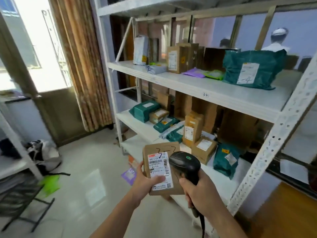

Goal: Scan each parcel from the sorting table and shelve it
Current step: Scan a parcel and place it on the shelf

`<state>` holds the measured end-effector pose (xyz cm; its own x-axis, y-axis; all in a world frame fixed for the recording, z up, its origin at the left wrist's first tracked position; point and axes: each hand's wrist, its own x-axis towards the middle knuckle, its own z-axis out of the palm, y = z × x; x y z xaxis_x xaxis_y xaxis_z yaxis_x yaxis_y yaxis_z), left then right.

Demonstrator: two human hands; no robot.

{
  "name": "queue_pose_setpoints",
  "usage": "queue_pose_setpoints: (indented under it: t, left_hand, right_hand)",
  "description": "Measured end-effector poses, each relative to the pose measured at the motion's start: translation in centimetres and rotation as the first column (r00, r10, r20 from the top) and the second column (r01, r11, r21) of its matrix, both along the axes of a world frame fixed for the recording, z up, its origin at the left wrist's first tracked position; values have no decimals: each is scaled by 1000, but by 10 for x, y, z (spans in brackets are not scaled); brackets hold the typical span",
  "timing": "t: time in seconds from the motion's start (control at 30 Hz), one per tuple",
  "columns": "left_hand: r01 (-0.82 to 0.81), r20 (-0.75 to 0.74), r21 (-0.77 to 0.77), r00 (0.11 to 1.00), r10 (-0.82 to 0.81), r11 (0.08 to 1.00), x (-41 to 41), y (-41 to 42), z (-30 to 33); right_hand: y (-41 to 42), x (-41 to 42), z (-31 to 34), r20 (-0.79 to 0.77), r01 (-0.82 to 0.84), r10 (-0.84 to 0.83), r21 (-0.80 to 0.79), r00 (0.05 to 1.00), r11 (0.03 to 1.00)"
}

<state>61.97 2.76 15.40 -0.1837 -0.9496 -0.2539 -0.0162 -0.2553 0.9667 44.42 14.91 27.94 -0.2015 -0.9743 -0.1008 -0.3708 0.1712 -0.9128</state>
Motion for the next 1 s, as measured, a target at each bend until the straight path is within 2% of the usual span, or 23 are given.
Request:
queue_pose_setpoints:
  t: [0.43, 0.73, 1.0]
  left_hand:
    - [-307, -51, 25, 950, 308, 951, 71, -87, -8]
    - [-331, -64, 33, 941, 333, 943, 110, -166, -18]
    - [-288, -81, 49, 953, 292, 956, 174, -274, -9]
  right_hand:
    - [-140, 47, -8, -1, -230, 230, 17, 973, 973]
    - [-228, 91, -15, 31, -284, 283, 45, 959, 958]
    - [-324, 163, -8, 35, -210, 209, 46, 977, 977]
